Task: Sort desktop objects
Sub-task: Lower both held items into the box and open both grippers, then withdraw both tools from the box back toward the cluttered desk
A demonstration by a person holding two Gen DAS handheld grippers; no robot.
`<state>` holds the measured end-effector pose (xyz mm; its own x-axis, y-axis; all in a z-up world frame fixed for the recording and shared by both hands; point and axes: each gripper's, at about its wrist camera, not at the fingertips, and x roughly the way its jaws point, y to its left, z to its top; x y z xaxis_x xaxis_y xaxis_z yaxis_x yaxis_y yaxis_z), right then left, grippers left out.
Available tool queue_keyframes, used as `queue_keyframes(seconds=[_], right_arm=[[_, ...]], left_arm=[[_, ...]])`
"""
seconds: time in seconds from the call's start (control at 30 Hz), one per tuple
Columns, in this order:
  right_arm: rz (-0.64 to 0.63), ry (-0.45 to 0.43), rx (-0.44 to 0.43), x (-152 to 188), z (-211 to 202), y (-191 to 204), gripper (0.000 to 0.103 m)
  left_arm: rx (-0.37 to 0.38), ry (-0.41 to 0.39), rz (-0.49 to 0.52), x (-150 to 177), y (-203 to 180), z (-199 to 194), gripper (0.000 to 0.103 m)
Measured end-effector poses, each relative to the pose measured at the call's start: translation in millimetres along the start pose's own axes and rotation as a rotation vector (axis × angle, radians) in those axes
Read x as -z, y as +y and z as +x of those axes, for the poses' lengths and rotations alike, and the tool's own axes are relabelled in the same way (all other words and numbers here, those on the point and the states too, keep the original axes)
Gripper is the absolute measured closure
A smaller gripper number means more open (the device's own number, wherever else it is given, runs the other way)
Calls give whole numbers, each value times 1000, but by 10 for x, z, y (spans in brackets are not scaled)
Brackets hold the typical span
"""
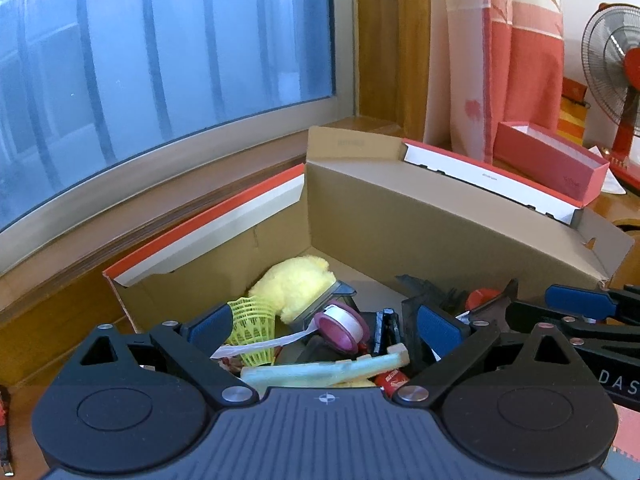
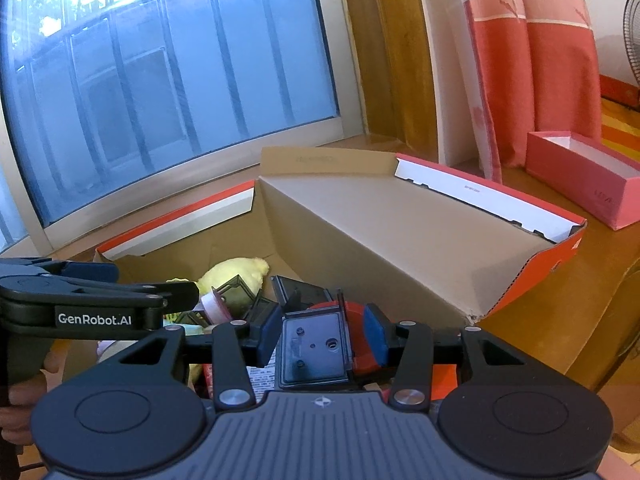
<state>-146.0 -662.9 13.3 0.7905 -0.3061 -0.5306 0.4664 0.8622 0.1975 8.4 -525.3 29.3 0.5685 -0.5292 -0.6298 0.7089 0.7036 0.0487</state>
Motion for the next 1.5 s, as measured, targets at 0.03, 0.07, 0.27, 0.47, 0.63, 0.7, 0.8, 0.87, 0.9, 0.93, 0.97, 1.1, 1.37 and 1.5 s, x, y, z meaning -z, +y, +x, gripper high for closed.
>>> queue_keyframes(seconds=[0.03,0.07,0.27,0.47,0.63,0.7,0.8,0.87,0.9,0.93,0.97,1.1,1.37,1.5], right_arm=[[0,0,1,2,-1,1,55],[0,-1,2,5,-5,-1,54],[-4,-22,14,21,-67,1,38],[-19,-54,27,3,-120,85,27],[-61,-81,-7,-41,-171,312,23],[-89,-91,-29,-50,-186,442,22],[-125,-95,-70,-37,-189,684,22],[-144,-91,-99,-13,-190,869,21],[-151,-87,-112,1,-190,969,21],[-158,-83,-125,19,-194,1068,21],[-168,-79,-140,39,-204,1178,21],[-213,-68,-194,139,-265,1654,21],[-288,-19,-298,431,-346,2695,20],[-325,16,-351,622,-379,3228,20]], left_arm=[[1,-1,2,2,-4,-4,3],[0,-1,3,5,-7,-8,3],[-4,-9,-9,27,12,-89,1],[-23,-44,-33,83,133,-301,0],[-77,-67,-65,215,345,-527,0],[-98,-65,-99,293,479,-628,0],[-140,-63,-151,434,722,-802,0],[-177,-60,-183,563,929,-930,0],[-195,-57,-197,626,1030,-989,0],[-213,-54,-211,691,1133,-1048,0],[-235,-50,-230,771,1253,-1121,0],[-312,-30,-295,1087,1704,-1397,0],[-461,8,-389,1696,2633,-1972,0],[-519,23,-429,1970,3084,-2228,0]])
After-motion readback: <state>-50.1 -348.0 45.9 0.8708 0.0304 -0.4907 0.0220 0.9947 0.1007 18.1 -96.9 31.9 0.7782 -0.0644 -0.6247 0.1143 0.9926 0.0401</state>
